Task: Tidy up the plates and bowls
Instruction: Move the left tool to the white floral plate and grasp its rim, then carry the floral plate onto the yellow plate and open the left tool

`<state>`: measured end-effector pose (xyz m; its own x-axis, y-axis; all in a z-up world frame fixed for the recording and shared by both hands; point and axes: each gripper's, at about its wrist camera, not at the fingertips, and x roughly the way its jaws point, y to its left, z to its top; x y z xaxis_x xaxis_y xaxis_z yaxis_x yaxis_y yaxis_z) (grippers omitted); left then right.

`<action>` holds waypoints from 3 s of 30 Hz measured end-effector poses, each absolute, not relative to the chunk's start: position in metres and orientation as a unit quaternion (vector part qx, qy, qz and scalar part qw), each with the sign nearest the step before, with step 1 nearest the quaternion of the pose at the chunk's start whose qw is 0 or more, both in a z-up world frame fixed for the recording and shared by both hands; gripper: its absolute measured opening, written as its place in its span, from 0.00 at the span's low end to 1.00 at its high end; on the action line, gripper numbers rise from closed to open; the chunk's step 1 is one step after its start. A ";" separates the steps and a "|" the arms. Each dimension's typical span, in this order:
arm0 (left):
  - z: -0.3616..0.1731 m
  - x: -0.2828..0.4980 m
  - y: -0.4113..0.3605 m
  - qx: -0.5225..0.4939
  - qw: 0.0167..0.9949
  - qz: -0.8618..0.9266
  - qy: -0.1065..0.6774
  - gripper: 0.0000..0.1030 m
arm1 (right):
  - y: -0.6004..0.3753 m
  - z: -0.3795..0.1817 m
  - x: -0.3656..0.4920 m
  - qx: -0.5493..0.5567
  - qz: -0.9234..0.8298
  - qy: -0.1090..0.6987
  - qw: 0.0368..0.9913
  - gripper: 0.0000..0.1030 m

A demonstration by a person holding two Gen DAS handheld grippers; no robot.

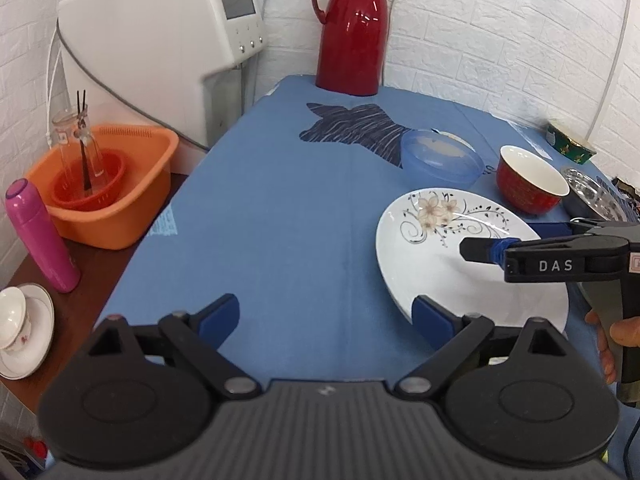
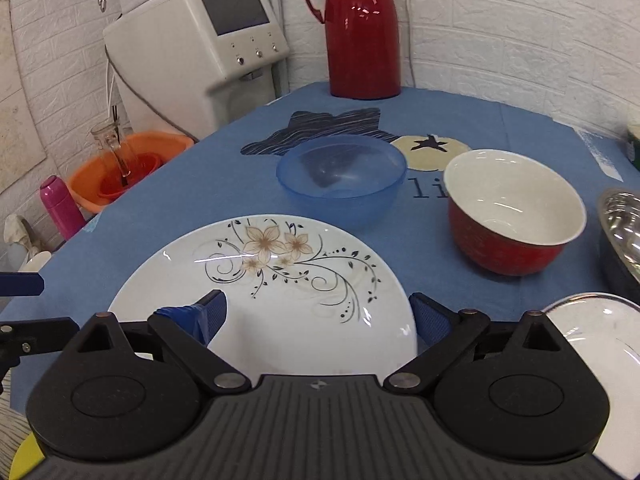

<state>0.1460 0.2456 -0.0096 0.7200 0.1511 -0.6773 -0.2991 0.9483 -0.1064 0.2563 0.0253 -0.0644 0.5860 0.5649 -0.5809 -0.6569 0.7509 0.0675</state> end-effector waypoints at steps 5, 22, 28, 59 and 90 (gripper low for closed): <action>-0.006 0.168 0.244 -0.114 0.922 0.108 0.353 0.94 | 0.010 -0.064 0.244 -0.059 0.335 0.306 0.889 0.82; -0.037 0.244 0.229 -0.091 0.901 0.097 0.412 0.91 | 0.021 -0.084 0.235 -0.097 0.342 0.309 0.882 0.85; -0.031 0.244 0.220 -0.094 0.910 0.071 0.398 0.53 | 0.026 -0.084 0.230 -0.092 0.344 0.313 0.880 0.85; 0.025 0.152 0.189 -0.125 0.921 0.064 0.362 0.39 | -0.010 -0.044 0.135 0.003 0.312 0.292 0.904 0.85; -0.020 0.076 0.169 -0.104 0.913 0.070 0.387 0.49 | -0.026 -0.090 0.068 0.023 0.317 0.321 0.892 0.85</action>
